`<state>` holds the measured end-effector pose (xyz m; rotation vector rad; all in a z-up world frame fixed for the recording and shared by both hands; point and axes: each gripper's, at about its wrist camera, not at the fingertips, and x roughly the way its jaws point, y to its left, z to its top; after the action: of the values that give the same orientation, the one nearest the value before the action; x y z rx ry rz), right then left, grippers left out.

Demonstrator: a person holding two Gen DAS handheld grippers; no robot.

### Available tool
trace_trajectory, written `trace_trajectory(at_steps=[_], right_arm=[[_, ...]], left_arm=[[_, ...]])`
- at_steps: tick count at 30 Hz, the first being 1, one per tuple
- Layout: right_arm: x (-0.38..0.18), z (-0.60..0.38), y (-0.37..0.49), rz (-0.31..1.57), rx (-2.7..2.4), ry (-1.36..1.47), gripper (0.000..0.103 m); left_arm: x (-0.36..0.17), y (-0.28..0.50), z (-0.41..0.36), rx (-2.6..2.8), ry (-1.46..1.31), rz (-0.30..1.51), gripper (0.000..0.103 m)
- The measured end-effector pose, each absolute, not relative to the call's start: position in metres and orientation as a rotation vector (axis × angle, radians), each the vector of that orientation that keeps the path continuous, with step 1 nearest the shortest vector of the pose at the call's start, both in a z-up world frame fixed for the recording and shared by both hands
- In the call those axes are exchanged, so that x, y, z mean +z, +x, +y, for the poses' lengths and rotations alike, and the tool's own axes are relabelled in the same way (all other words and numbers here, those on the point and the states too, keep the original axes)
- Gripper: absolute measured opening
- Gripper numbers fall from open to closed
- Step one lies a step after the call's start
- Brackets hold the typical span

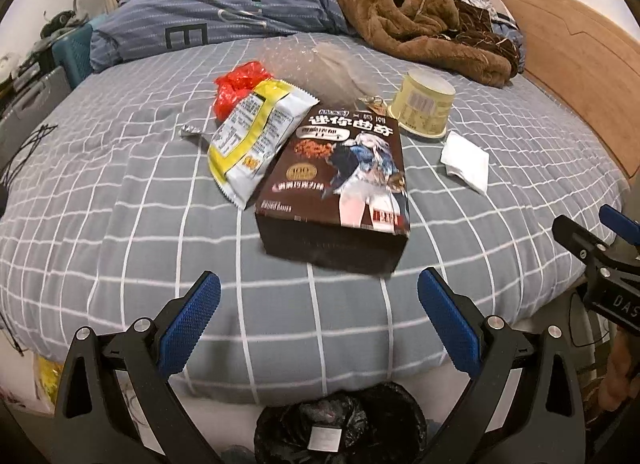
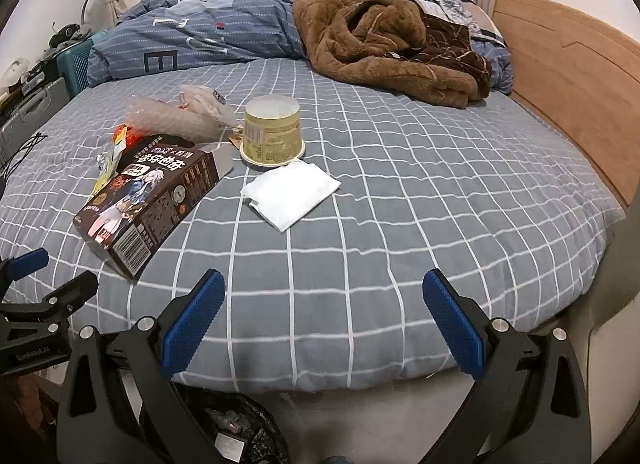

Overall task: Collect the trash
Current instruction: 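Grasp the brown cookie box with the left gripper while the right gripper grasps the white tissue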

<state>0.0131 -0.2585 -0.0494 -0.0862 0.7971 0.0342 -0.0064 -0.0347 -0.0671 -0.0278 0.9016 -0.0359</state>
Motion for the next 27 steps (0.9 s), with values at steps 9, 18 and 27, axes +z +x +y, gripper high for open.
trace_trajectory(at_steps=[9, 18, 27], right_arm=[[-0.06, -0.249, 0.047, 0.838, 0.056, -0.112, 0.095], [-0.074, -0.235, 0.102, 0.873, 0.065, -0.121, 0.095], [-0.094, -0.23, 0.142, 0.928, 0.08, -0.107, 0.091]], left_arm=[[-0.072, 0.019, -0.037, -0.062, -0.018, 0.925, 0.097], [-0.078, 0.047, -0.04, -0.089, 0.005, 0.949, 0.097], [-0.089, 0.068, -0.039, -0.125, 0.008, 0.992, 0.097]])
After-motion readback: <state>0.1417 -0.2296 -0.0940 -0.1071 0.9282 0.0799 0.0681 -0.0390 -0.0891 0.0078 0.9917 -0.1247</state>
